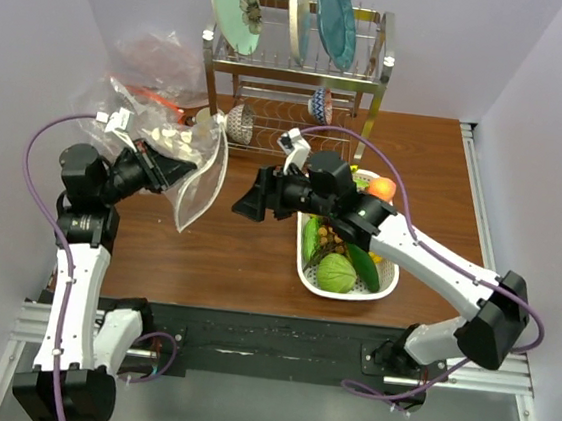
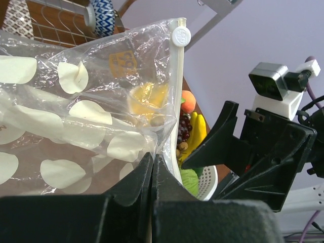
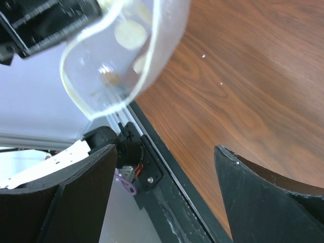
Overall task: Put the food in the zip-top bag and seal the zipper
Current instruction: Open the zipper of the food storage bag.
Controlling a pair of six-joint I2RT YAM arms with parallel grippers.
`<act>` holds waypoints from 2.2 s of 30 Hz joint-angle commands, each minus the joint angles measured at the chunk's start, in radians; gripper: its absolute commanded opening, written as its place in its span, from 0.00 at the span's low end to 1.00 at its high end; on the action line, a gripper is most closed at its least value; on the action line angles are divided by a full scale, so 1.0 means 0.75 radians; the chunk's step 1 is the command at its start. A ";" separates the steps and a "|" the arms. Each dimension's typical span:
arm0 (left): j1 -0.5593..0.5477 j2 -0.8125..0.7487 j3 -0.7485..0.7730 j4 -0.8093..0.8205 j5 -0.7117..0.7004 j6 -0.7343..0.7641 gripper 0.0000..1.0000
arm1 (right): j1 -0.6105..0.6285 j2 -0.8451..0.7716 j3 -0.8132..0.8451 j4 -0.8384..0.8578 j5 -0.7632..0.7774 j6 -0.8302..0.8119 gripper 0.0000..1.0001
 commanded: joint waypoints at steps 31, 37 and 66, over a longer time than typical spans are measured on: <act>-0.041 -0.022 0.005 -0.266 -0.072 0.385 0.75 | 0.083 0.226 0.329 -0.267 0.365 -0.015 0.00; -0.343 -0.020 0.016 -0.271 -0.373 0.448 0.73 | 0.081 0.242 0.331 -0.296 0.365 0.020 0.00; -0.695 0.230 0.367 -0.645 -1.156 0.626 0.00 | 0.044 0.345 0.356 -0.280 0.353 0.039 0.00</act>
